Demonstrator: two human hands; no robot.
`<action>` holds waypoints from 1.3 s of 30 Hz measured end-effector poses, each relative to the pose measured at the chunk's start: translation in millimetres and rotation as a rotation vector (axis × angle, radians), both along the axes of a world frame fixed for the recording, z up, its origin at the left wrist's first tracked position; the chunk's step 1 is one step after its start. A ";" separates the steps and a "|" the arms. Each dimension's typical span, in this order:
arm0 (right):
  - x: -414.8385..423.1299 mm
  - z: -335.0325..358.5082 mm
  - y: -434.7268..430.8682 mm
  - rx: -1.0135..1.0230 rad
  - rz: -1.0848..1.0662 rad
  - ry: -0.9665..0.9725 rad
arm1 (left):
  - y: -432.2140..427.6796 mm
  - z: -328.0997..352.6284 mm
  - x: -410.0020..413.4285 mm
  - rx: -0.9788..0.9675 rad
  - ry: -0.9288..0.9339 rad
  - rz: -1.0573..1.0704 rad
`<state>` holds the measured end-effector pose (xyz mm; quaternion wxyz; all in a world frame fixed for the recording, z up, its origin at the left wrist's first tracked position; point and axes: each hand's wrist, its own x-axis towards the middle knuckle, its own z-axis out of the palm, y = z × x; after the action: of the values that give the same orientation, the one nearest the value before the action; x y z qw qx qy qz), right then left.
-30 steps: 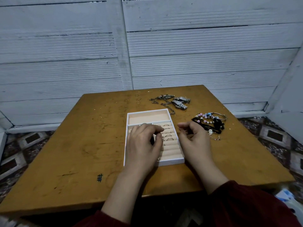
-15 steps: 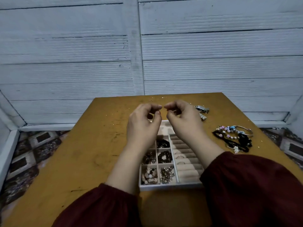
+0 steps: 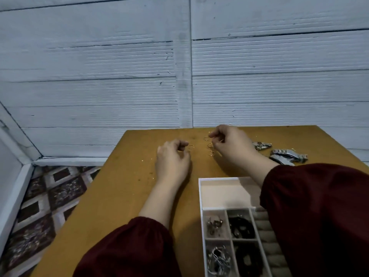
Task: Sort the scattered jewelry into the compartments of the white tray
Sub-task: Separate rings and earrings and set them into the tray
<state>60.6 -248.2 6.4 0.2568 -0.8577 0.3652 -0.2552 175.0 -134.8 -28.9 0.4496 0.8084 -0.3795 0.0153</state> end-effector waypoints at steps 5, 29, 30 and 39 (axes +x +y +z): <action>36.6 -15.0 -6.1 -0.056 0.050 0.129 | -15.7 -0.7 21.7 0.261 -0.138 0.083; 63.0 -7.8 -23.2 -0.045 -0.009 0.156 | -36.8 -10.8 15.2 0.292 -0.247 -0.086; 59.2 -6.7 -27.6 0.007 -0.030 0.112 | -39.6 -11.2 15.2 0.263 -0.218 -0.134; 26.5 -13.5 -51.8 0.123 -0.091 -0.023 | -52.6 -3.7 -2.5 0.335 -0.244 -0.116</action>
<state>87.1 -300.1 -7.1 0.3013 -0.8198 0.4158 -0.2536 172.5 -187.4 -32.6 0.2597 0.8408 -0.4744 0.0238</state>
